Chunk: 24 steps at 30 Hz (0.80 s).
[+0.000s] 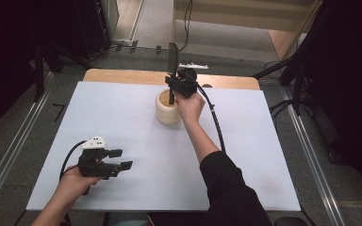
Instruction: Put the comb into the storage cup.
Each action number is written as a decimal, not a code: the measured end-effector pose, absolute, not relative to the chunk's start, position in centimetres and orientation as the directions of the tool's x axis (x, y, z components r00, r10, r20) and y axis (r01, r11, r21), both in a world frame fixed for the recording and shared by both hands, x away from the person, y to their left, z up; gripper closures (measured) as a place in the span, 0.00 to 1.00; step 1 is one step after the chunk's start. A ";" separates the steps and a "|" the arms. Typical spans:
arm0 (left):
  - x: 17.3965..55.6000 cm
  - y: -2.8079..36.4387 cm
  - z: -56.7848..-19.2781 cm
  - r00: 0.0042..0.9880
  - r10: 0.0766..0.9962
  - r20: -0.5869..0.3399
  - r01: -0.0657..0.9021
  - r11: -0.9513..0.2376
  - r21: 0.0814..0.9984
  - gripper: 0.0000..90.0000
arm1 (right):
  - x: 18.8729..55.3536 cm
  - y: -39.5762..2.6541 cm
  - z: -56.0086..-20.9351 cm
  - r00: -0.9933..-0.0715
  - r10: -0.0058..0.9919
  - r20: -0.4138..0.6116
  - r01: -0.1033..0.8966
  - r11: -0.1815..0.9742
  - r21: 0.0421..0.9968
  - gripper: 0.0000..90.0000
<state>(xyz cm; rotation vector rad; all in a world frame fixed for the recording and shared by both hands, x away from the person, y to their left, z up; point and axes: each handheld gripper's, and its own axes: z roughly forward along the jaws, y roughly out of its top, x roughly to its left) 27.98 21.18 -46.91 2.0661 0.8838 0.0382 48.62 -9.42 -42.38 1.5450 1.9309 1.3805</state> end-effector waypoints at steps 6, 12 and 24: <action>28.0 21.1 -47.0 0.747 0.602 -0.280 0.575 -0.374 0.728 0.35 | 48.4 -9.2 -43.1 -0.387 0.874 0.295 0.568 -0.026 0.822 0.77; 28.0 21.1 -46.9 0.750 0.601 -0.276 0.572 -0.380 0.727 0.35 | 48.2 -9.1 -43.6 -0.406 0.870 0.281 0.552 -0.012 0.834 0.77; 28.0 21.1 -47.0 0.750 0.600 -0.279 0.573 -0.378 0.727 0.35 | 48.1 -9.1 -43.6 -0.414 0.868 0.274 0.552 0.000 0.834 0.77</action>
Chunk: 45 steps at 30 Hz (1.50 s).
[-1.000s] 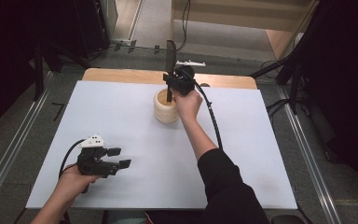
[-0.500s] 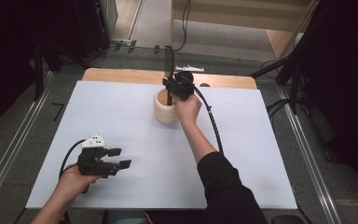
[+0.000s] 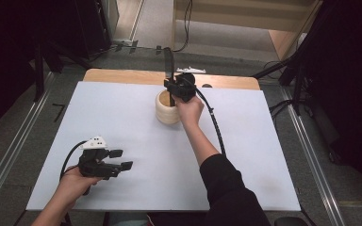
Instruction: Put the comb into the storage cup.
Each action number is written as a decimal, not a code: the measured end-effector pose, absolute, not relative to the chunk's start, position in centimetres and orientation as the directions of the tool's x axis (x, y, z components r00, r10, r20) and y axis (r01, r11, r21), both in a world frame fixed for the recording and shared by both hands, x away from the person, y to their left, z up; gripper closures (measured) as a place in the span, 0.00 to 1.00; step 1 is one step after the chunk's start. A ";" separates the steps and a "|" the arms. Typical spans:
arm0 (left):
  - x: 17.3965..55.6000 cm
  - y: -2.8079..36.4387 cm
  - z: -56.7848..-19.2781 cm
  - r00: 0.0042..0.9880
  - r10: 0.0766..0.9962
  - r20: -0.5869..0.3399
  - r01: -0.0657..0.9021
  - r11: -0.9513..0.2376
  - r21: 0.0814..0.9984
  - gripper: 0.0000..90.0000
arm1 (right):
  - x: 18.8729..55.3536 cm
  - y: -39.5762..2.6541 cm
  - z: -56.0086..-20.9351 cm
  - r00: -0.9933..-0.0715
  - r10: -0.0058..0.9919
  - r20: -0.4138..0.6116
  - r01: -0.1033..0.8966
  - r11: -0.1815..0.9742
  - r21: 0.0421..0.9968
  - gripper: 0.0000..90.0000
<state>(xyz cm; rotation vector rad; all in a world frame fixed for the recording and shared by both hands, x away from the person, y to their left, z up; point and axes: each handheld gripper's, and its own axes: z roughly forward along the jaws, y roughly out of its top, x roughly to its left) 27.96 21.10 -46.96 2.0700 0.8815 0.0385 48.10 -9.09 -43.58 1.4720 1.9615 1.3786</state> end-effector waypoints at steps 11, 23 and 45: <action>28.0 21.2 -46.9 0.751 0.600 -0.275 0.571 -0.381 0.727 0.35 | 47.9 -9.1 -43.6 -0.423 0.868 0.261 0.545 0.014 0.839 0.77; 28.0 21.1 -47.0 0.750 0.601 -0.277 0.572 -0.379 0.727 0.35 | 47.7 -9.2 -44.0 -0.445 0.870 0.214 0.527 0.062 0.847 0.76; 28.0 21.2 -47.1 0.746 0.607 -0.276 0.575 -0.378 0.725 0.35 | 46.4 -11.6 -44.1 -0.474 0.844 0.252 0.599 0.099 0.794 0.38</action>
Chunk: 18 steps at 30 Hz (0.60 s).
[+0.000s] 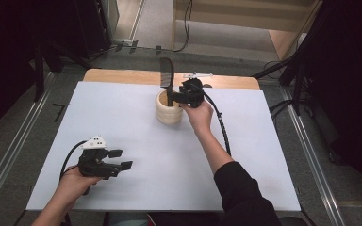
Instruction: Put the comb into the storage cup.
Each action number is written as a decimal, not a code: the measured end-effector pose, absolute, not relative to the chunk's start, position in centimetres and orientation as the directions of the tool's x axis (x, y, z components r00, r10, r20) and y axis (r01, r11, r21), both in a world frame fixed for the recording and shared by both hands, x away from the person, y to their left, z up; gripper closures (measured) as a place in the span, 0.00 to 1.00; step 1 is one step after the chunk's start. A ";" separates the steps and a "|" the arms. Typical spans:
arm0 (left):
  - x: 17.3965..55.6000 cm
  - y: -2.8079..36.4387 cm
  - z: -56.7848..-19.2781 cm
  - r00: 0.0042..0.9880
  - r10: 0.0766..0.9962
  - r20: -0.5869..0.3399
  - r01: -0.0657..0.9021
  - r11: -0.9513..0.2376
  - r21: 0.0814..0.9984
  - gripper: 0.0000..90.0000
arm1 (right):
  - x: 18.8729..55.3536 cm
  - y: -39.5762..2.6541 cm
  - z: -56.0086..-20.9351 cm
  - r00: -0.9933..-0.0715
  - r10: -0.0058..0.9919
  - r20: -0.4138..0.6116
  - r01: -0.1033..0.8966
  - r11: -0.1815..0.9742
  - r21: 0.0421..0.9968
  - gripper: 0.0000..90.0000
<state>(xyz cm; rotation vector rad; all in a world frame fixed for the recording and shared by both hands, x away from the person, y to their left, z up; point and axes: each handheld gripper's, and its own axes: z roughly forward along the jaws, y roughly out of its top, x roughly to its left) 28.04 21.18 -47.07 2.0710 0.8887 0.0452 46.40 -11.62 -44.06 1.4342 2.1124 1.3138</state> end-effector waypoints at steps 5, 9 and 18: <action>28.0 21.2 -47.1 0.745 0.608 -0.275 0.576 -0.380 0.723 0.35 | 45.6 -12.3 -43.8 -0.491 0.830 0.265 0.596 0.098 0.797 0.37; 28.0 21.2 -47.1 0.745 0.608 -0.274 0.576 -0.380 0.724 0.35 | 45.1 -12.8 -43.7 -0.527 0.801 0.286 0.594 0.106 0.798 0.33; 28.0 21.2 -47.1 0.744 0.610 -0.274 0.577 -0.379 0.724 0.35 | 43.8 -13.4 -43.1 -0.536 0.800 0.270 0.588 0.125 0.799 0.31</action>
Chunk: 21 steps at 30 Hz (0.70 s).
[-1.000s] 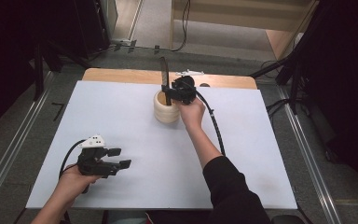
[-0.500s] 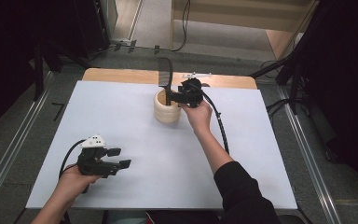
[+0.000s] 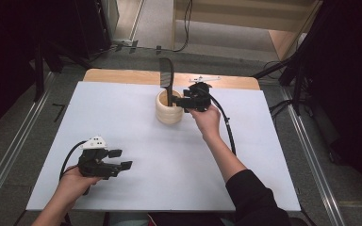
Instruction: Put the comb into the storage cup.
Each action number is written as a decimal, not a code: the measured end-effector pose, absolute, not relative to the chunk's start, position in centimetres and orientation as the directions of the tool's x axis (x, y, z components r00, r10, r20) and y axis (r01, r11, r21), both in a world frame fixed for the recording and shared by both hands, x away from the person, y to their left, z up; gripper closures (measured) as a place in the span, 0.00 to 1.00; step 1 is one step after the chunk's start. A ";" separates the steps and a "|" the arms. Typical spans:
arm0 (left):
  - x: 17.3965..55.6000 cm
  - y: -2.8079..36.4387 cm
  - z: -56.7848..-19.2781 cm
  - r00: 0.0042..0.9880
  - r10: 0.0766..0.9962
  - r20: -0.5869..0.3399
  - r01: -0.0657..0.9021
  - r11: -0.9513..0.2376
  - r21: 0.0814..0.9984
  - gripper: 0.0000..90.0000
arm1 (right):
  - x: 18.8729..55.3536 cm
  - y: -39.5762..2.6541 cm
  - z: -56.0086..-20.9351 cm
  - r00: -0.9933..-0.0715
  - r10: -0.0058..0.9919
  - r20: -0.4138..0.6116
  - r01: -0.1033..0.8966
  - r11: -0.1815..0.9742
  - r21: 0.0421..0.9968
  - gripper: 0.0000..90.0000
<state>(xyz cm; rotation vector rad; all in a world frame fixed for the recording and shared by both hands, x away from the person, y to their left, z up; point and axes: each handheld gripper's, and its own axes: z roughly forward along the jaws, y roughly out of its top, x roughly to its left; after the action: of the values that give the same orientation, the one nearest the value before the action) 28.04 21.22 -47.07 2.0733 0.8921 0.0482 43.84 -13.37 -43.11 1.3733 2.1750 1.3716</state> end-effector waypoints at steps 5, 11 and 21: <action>28.0 21.2 -47.1 0.741 0.613 -0.274 0.578 -0.375 0.724 0.35 | 43.0 -13.7 -42.8 -0.548 0.798 0.252 0.581 0.147 0.800 0.31; 28.0 21.3 -47.0 0.742 0.612 -0.273 0.577 -0.377 0.725 0.35 | 42.1 -14.4 -42.4 -0.565 0.792 0.232 0.572 0.174 0.802 0.31; 28.1 21.4 -47.0 0.738 0.618 -0.272 0.580 -0.373 0.724 0.35 | 40.4 -15.8 -42.3 -0.588 0.772 0.241 0.573 0.187 0.798 0.31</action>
<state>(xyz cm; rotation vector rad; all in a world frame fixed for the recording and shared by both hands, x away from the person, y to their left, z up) 28.11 21.41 -47.04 2.0692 0.9027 0.0552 40.38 -15.75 -42.35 1.2972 2.2442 1.3549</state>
